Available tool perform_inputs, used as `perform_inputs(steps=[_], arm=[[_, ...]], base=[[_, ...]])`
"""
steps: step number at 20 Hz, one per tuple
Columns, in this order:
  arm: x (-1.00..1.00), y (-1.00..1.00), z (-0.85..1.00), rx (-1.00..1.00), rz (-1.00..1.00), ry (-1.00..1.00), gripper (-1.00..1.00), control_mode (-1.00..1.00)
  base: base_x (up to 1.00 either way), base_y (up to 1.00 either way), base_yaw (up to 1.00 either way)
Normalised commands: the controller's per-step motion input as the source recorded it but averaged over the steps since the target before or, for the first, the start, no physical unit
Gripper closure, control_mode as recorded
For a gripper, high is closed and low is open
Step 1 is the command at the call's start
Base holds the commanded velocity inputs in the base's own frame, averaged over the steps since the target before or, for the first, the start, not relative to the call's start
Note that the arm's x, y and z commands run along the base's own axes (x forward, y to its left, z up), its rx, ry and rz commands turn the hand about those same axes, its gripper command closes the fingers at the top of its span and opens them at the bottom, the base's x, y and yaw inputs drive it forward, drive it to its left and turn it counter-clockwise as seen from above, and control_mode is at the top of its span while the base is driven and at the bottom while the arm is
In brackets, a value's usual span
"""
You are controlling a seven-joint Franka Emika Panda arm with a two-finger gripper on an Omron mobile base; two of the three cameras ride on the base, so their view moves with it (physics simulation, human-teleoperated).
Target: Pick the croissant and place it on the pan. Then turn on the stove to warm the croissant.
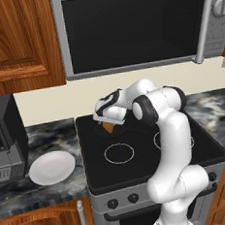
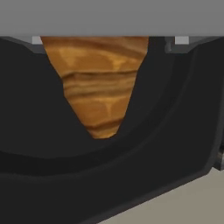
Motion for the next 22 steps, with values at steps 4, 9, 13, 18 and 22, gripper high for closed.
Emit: perform_inputs(steps=[4,9,13,18,22], arm=[[-0.03,0.00,0.00,0.00,0.00,0.00,-1.00,-1.00],[-0.03,0.00,0.00,0.00,0.00,-0.02,-1.00,-1.00],[-0.05,0.00,0.04,0.00,0.00,-0.08,-1.00,-1.00],[-0.12,0.00,0.13,0.00,0.00,-0.14,-1.00,-1.00],[-0.13,0.00,0.15,0.00,0.00,-0.13,-1.00,-1.00]], base=[[0.00,0.00,0.00],[0.00,0.00,0.00],[0.00,0.00,0.00],[0.00,0.00,0.00],[0.00,0.00,0.00]])
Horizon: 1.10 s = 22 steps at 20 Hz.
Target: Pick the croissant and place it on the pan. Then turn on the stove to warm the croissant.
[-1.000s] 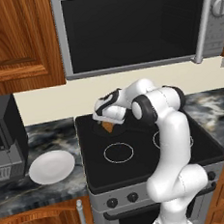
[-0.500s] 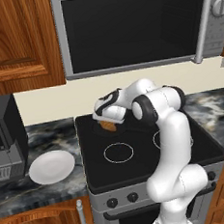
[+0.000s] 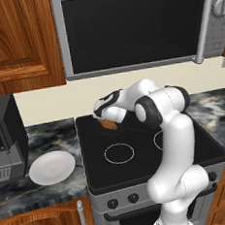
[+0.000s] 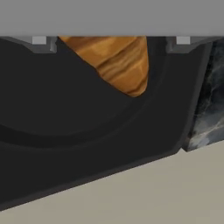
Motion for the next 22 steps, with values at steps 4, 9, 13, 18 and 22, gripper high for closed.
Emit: perform_inputs(steps=[4,9,13,18,22], arm=[[-0.16,0.00,0.02,0.00,0.00,-0.11,-1.00,-1.00],[-0.12,-0.03,0.00,0.00,0.00,-0.06,-1.00,-1.00],[0.00,-0.13,0.00,0.00,0.00,-0.04,-1.00,-1.00],[0.00,-0.13,0.00,0.00,0.00,-0.07,-1.00,-1.00],[-0.03,-0.08,0.01,0.00,0.00,-0.13,-1.00,-1.00]], base=[[0.00,0.00,0.00],[0.00,0.00,0.00],[0.00,0.00,0.00],[0.00,0.00,0.00],[0.00,0.00,0.00]])
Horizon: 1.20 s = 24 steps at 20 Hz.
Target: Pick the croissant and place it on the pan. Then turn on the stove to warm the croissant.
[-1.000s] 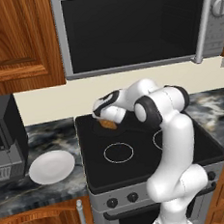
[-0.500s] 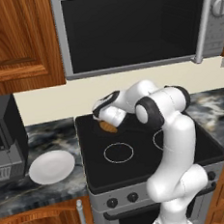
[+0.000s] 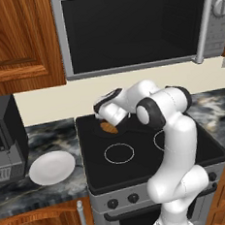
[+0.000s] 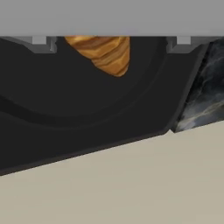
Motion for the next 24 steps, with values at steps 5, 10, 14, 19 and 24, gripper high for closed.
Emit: perform_inputs(steps=[5,10,14,19,24], arm=[[-0.07,-0.04,0.08,0.00,0.00,-0.16,-1.00,-1.00],[-0.14,-0.06,0.15,0.00,0.00,-0.16,-1.00,-1.00],[-0.19,-0.09,0.14,0.00,0.00,-0.14,-1.00,-1.00],[-0.25,-0.09,0.14,0.00,0.00,-0.12,-1.00,-1.00],[-0.29,-0.04,0.08,0.00,0.00,-0.13,-1.00,-1.00]], base=[[0.00,0.00,0.00],[0.00,0.00,0.00],[0.00,0.00,0.00],[0.00,0.00,0.00],[0.00,0.00,0.00]])
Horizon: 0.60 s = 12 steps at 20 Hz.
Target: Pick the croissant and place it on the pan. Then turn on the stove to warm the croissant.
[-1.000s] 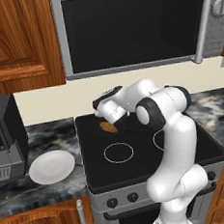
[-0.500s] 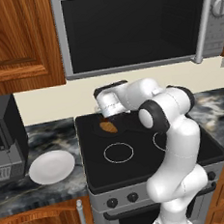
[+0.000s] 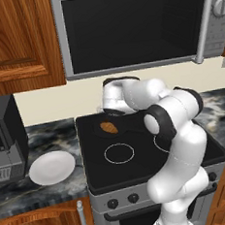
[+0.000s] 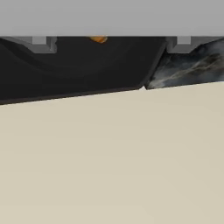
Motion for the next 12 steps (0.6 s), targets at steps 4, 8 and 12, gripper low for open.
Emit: perform_inputs(steps=[4,8,12], arm=[[-0.31,0.00,0.12,0.00,0.00,-0.15,-1.00,-1.00],[-0.33,0.00,0.17,0.00,0.00,-0.13,-1.00,-1.00],[-0.31,0.00,0.22,0.00,0.00,-0.11,-1.00,-1.00]], base=[[0.00,0.00,0.00],[0.00,0.00,0.00],[0.00,0.00,0.00]])
